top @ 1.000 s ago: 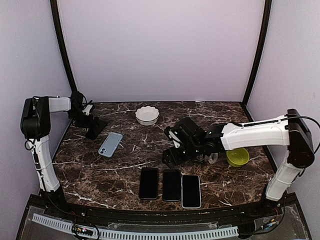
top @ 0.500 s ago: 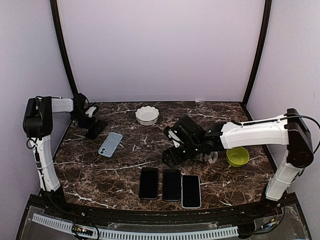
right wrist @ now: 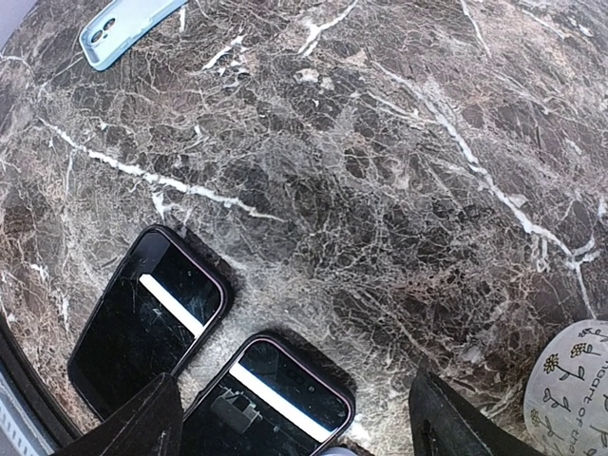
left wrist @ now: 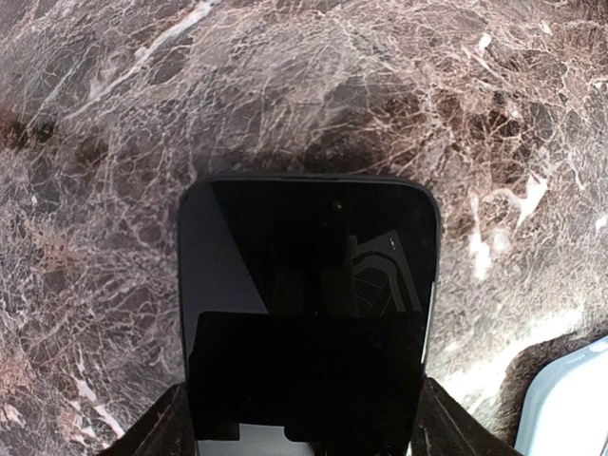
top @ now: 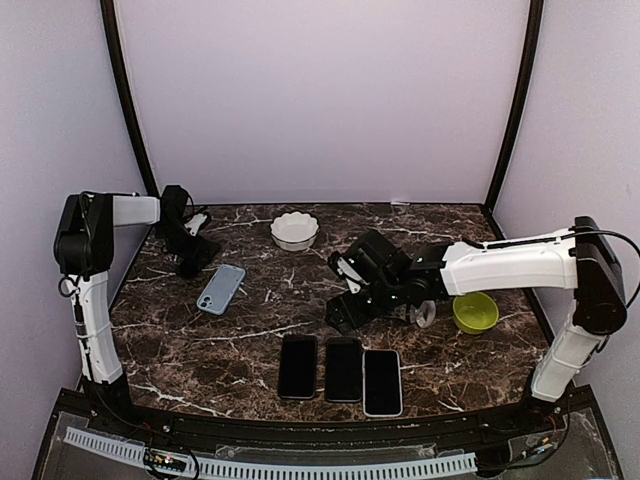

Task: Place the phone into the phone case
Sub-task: Pick up the phone from the corner of the board, then pass from the left arm to the right

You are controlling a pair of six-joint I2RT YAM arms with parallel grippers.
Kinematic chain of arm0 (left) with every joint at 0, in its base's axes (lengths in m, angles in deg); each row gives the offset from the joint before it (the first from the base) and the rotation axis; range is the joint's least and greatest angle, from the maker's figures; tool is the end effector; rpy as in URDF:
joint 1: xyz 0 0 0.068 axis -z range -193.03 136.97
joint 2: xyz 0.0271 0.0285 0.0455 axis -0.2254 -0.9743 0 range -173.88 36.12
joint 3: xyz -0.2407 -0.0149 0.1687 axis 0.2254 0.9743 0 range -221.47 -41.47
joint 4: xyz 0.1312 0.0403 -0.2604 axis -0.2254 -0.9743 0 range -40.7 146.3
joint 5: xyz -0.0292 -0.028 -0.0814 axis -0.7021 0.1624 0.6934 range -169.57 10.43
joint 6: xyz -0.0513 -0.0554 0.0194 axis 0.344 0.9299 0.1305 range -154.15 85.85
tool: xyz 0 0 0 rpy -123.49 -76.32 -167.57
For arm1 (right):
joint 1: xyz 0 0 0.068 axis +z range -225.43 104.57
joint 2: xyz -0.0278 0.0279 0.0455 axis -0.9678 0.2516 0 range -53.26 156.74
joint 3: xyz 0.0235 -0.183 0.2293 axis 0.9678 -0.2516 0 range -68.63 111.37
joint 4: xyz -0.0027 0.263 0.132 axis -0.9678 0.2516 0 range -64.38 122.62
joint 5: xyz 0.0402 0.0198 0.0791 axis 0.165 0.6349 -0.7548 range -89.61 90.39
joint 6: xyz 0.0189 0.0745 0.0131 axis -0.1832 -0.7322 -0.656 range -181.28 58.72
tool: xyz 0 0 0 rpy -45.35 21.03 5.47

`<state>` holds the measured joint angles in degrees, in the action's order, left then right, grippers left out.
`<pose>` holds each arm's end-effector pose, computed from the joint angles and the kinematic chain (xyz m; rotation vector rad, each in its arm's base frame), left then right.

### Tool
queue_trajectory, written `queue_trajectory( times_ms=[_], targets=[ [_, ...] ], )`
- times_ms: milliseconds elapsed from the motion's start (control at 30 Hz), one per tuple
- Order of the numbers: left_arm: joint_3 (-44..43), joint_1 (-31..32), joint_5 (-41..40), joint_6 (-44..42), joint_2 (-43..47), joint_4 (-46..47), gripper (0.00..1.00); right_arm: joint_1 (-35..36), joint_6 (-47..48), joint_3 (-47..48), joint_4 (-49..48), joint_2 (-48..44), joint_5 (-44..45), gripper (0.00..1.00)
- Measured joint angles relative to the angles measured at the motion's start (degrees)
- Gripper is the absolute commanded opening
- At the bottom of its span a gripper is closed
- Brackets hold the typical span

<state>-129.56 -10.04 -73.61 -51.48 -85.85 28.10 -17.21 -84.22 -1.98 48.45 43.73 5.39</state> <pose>0.5019 -0.0331 0.1261 0.5001 2.5977 -0.0544 0.2212 0.3460 0.1957 -0.7397 2.4499 0.4696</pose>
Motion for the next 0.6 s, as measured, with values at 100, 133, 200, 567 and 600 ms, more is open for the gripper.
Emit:
queue_trajectory(
  times_ms=[100,133,200,567,600],
  targets=[
    [-0.3,0.0,0.3,0.2,-0.1,-0.4,0.30,0.0,0.0,0.1,0.0,0.0,0.0,0.83],
    [-0.3,0.0,0.6,0.3,-0.1,-0.5,0.27,0.0,0.0,0.1,0.1,0.0,0.1,0.83],
    [0.9,0.2,0.9,0.6,0.6,0.8,0.25,0.0,0.0,0.1,0.1,0.0,0.2,0.83],
    [22.8,5.9,6.6,1.4,21.6,14.0,0.26,-1.2,0.0,0.1,-1.5,-2.6,-0.1,0.83],
    [23.7,6.2,7.2,1.3,23.4,15.0,0.25,-1.3,-0.1,0.1,-1.7,-2.9,0.0,0.83]
  ],
)
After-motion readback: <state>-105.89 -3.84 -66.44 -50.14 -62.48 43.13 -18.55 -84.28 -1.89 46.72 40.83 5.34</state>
